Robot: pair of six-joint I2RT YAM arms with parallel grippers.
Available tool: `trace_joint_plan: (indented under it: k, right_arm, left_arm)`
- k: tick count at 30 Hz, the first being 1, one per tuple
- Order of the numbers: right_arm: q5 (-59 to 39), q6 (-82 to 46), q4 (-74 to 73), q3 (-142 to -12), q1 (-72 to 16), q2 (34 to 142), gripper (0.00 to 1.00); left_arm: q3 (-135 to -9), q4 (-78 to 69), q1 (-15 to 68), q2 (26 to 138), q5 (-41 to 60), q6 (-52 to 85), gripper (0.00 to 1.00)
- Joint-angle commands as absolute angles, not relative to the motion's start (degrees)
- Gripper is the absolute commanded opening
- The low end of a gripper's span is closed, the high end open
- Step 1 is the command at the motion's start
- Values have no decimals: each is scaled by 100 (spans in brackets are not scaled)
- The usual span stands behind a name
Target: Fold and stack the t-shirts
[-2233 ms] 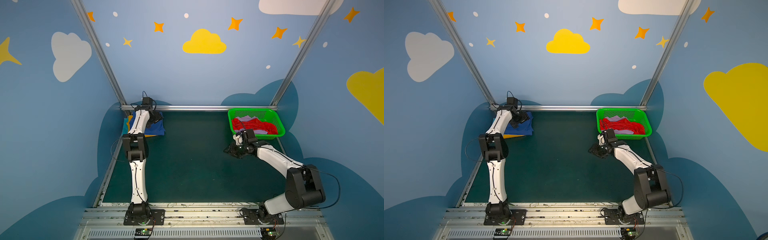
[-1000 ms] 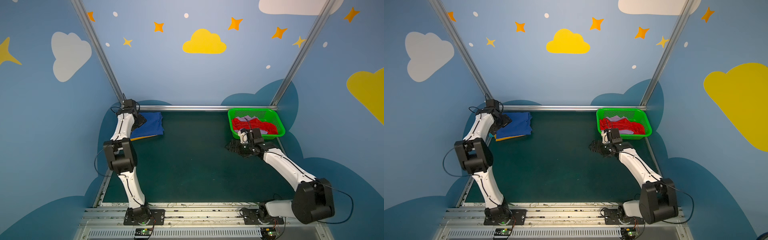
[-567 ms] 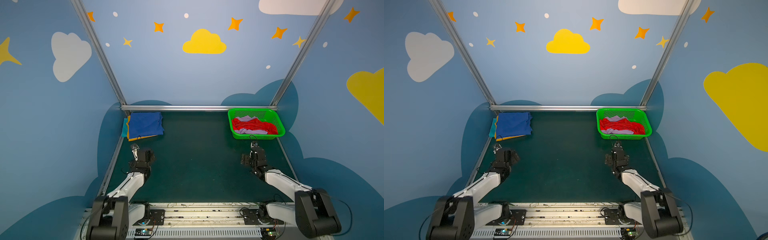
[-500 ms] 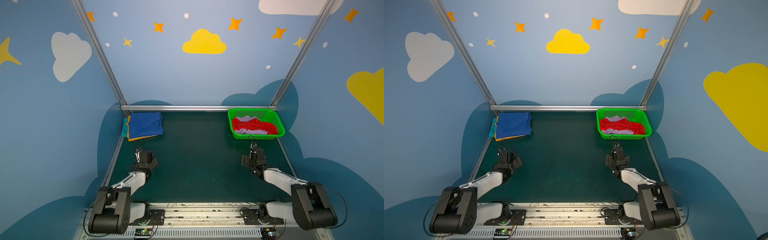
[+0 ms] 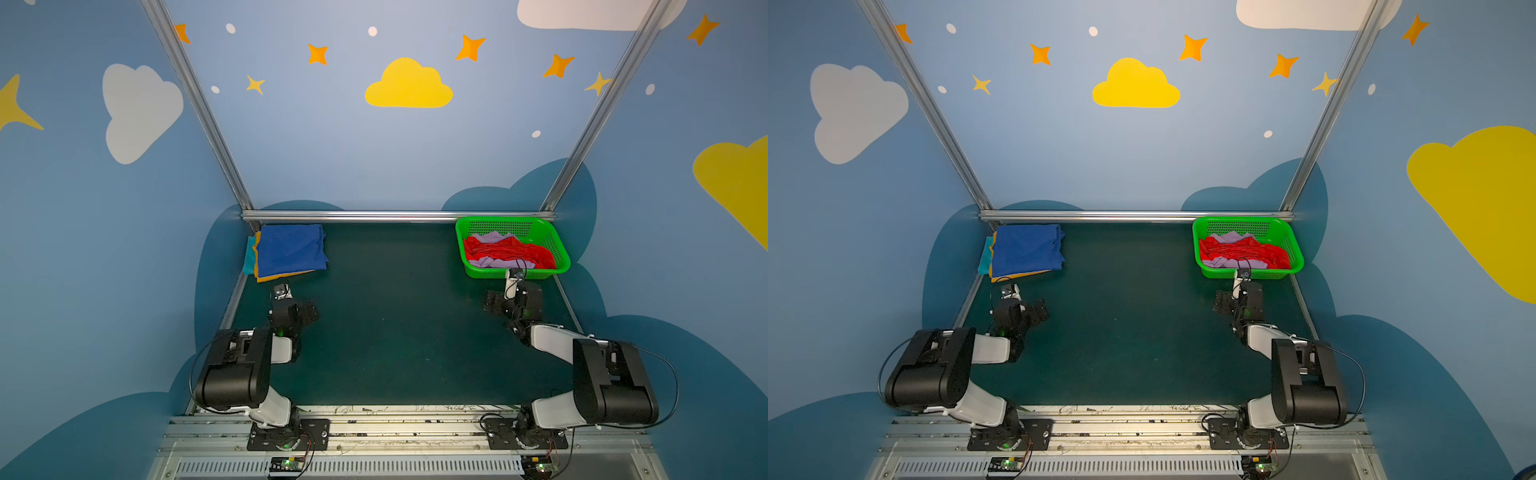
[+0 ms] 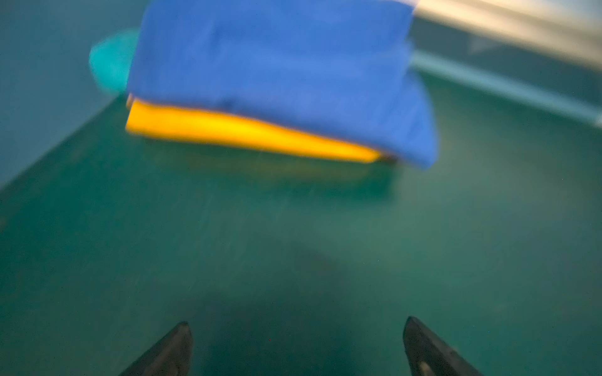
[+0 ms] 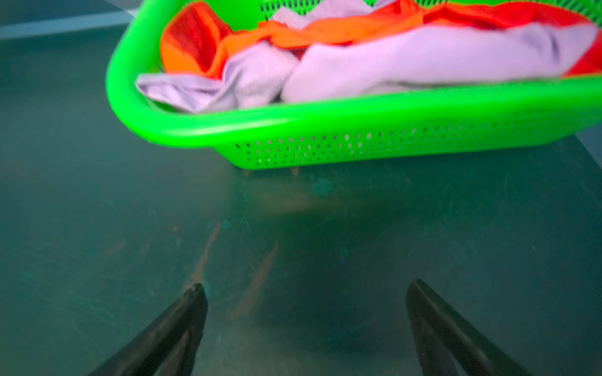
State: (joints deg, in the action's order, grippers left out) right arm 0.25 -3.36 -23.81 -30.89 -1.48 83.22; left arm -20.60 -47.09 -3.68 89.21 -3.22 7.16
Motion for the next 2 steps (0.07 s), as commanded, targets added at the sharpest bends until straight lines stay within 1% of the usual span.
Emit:
trace_joint_plan:
  k: [1, 2]
  right_arm:
    - [-233, -299, -2285, -3182, -112, 8361, 96]
    - [-192, -296, -2299, -3173, -138, 8352, 96]
  left_arm:
    - [-2313, -4370, -358, 8684, -68, 501, 100]
    - [-2341, -4307, -309, 8643, -152, 446, 100]
